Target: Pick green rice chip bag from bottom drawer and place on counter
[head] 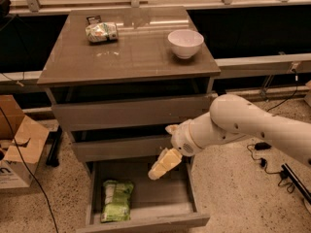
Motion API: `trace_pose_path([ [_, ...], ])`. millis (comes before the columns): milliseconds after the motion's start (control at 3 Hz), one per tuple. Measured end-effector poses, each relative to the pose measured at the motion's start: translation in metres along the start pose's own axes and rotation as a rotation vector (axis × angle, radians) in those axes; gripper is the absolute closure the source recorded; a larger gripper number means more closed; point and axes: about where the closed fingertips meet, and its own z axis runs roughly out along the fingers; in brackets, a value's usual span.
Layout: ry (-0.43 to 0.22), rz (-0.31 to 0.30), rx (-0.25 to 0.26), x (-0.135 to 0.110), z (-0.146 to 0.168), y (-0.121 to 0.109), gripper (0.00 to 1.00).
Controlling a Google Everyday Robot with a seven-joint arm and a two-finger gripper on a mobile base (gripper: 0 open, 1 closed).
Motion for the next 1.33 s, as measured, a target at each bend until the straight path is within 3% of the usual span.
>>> trace_pose_path([
  [333,-0.041,0.109,-0.066,0.027,0.065,0.004,0.00],
  [1000,-0.123,0.243,-0.182,0.076,0.166,0.002,0.00],
  [1333,-0.122,0.275,-0.213,0.090,0.182,0.010,0.00],
])
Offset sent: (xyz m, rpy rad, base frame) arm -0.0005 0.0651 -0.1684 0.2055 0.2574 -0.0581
